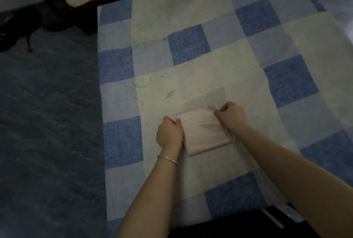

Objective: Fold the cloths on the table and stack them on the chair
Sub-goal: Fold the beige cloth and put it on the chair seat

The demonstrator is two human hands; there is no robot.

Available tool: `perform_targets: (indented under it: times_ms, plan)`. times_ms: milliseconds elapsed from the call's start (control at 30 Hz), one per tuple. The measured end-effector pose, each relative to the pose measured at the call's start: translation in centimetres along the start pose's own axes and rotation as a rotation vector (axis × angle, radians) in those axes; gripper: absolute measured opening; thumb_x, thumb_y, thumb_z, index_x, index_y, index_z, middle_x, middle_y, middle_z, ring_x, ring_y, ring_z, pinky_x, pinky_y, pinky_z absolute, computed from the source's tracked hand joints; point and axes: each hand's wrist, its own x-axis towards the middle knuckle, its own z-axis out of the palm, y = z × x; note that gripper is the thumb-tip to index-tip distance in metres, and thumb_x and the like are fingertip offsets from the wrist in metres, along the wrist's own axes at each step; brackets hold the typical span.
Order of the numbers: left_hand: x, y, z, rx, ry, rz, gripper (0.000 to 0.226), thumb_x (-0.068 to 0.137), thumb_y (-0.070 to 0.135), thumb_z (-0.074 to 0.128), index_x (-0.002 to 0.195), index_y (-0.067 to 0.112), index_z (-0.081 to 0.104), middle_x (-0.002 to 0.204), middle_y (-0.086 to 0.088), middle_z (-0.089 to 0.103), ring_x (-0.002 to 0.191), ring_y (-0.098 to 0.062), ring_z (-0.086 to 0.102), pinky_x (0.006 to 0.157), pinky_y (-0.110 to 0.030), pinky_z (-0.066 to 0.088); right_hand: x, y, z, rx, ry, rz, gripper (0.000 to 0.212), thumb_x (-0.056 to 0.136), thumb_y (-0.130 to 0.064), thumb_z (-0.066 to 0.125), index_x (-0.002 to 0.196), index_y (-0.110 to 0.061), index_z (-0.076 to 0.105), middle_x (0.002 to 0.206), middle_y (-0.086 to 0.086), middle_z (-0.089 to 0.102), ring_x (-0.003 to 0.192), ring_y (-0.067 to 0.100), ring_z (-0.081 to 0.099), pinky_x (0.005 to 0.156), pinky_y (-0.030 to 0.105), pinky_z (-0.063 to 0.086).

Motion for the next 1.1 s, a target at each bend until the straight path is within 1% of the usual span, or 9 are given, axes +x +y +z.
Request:
perform_targets:
  times_ms: [167,433,633,700,767,867,967,1000,1100]
  plan:
    - [-0.2,-0.3,-0.2,0.115,-0.149,-0.073,0.054,0.085,0.052,0.055,0.115,0.007,0.058,0.120,-0.016,0.062,0.112,-0.034,0.058,0.084,-0.035,0.047,-0.3,-0.2,-0.1,-0.088,-0.033,0.057,0.037,0.079,-0.032,0.062,0.096,0.000,0.064,0.101,0.021,0.067,0.098,0.036,0.063,0.074,0.030,0.046]
    - [-0.7,0.1,-0.2,0.023,-0.289,-0.149,0.057,0.074,0.044,0.072,0.115,0.007,0.059,0.121,-0.013,0.063,0.114,-0.029,0.059,0.085,-0.031,0.046,-0.6,0.1,-0.5,-0.094,-0.195,0.143,0.044,0.077,-0.037,0.069,0.100,-0.001,0.065,0.109,0.018,0.066,0.103,0.033,0.061,0.073,0.028,0.042]
    - [-1.4,-0.3,1.2,-0.249,-0.280,-0.153,0.022,0.073,0.032,0.069,0.081,0.013,0.063,0.100,-0.016,0.070,0.097,-0.032,0.065,0.083,-0.035,0.050,-1.6,0.9,-0.8,-0.012,-0.135,0.035,0.026,0.092,-0.030,0.051,0.099,-0.007,0.061,0.114,0.018,0.063,0.110,0.034,0.057,0.087,0.032,0.044]
    - [-1.8,-0.1,1.4,-0.353,-0.253,-0.137,0.022,0.062,0.035,0.063,0.062,0.017,0.050,0.080,-0.012,0.067,0.081,-0.032,0.063,0.076,-0.037,0.051,-1.8,1.1,-1.0,0.015,-0.132,0.006,0.027,0.094,-0.029,0.047,0.101,-0.005,0.059,0.116,0.021,0.062,0.111,0.034,0.055,0.087,0.032,0.042]
    - [-2.4,0.4,1.2,-0.458,-0.250,-0.111,0.021,0.060,0.032,0.057,0.058,0.018,0.042,0.062,-0.003,0.052,0.068,-0.025,0.051,0.062,-0.033,0.044,-1.9,1.1,-1.2,0.044,-0.127,-0.021,0.031,0.095,-0.028,0.045,0.106,-0.002,0.057,0.117,0.022,0.061,0.112,0.035,0.054,0.087,0.032,0.042]
    - [-2.6,0.7,1.0,-0.580,-0.265,-0.077,0.024,0.081,0.016,0.059,0.063,0.017,0.043,0.063,-0.001,0.044,0.060,-0.017,0.040,0.053,-0.029,0.031,-2.3,1.1,-1.5,0.090,-0.097,-0.065,0.031,0.096,-0.028,0.044,0.107,-0.001,0.056,0.116,0.023,0.061,0.111,0.036,0.054,0.086,0.032,0.040]
    - [-2.7,0.9,1.0,-0.612,-0.229,-0.047,0.010,0.087,0.012,0.056,0.080,0.012,0.048,0.067,-0.001,0.045,0.057,-0.012,0.038,0.051,-0.025,0.031,-2.8,1.3,-2.1,0.126,-0.061,-0.094,0.032,0.097,-0.028,0.045,0.110,-0.001,0.056,0.117,0.022,0.061,0.112,0.035,0.053,0.085,0.031,0.039]
    - [-2.9,1.1,1.0,-0.622,-0.215,-0.040,0.006,0.087,0.012,0.056,0.090,0.011,0.050,0.073,-0.003,0.048,0.059,-0.013,0.041,0.052,-0.021,0.033,-3.0,1.3,-2.3,0.132,-0.052,-0.098,0.032,0.097,-0.028,0.045,0.111,-0.001,0.055,0.117,0.022,0.061,0.112,0.035,0.053,0.084,0.030,0.039]
    - [-3.5,1.6,0.9,-0.626,-0.220,-0.016,0.030,0.089,0.011,0.054,0.119,0.005,0.051,0.100,-0.008,0.054,0.087,-0.021,0.055,0.064,-0.017,0.041,-3.4,1.8,-3.2,0.155,-0.045,-0.084,0.035,0.096,-0.031,0.046,0.114,-0.002,0.055,0.118,0.021,0.061,0.112,0.034,0.054,0.085,0.030,0.039]
